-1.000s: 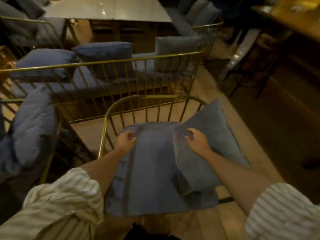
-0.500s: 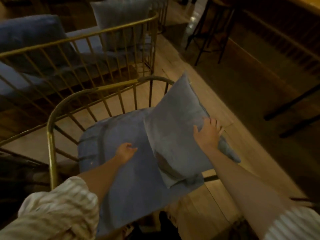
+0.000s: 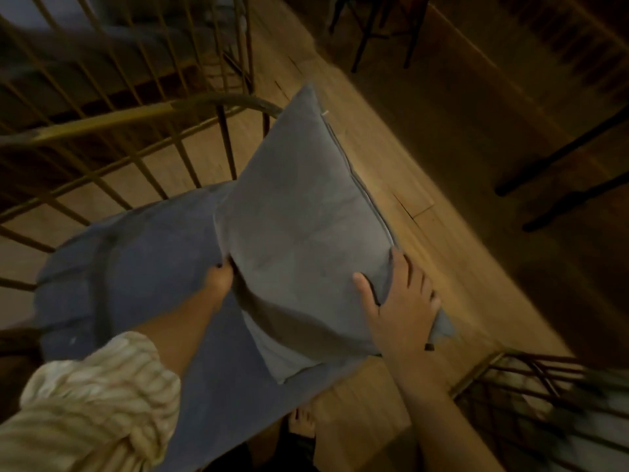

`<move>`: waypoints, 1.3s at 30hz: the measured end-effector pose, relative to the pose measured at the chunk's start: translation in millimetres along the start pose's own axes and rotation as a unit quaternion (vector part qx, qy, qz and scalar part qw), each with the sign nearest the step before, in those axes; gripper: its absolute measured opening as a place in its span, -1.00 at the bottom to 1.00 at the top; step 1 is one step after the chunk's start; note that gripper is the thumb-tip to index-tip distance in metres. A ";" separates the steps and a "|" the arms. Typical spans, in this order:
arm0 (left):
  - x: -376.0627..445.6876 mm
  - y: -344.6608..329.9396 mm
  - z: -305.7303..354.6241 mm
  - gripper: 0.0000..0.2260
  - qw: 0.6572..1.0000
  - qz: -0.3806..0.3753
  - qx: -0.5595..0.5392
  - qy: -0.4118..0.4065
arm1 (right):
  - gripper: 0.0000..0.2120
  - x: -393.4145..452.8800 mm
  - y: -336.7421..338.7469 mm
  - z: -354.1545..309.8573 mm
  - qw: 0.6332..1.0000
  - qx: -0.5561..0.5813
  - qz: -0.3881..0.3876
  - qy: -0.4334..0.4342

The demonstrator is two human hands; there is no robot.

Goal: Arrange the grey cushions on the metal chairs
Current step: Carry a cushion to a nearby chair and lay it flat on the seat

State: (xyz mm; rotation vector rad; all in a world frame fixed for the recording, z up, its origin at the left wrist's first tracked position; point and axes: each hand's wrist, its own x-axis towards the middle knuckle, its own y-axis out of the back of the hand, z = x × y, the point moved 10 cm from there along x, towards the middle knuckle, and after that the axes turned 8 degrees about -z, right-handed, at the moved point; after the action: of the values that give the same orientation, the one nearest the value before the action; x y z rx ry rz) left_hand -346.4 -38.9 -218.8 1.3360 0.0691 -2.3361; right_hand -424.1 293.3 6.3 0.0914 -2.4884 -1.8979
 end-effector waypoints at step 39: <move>-101.6 212.3 -203.6 -0.49 0.965 0.242 -0.093 -0.027 | 0.05 -82.9 -257.6 -28.9 0.873 0.245 -0.416 -0.068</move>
State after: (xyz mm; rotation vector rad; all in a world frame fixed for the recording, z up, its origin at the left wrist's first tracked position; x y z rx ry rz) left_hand -52.9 -141.5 -205.8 1.0543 -0.0499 -1.8995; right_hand -329.8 202.0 -232.2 1.2509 -3.2924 -1.3437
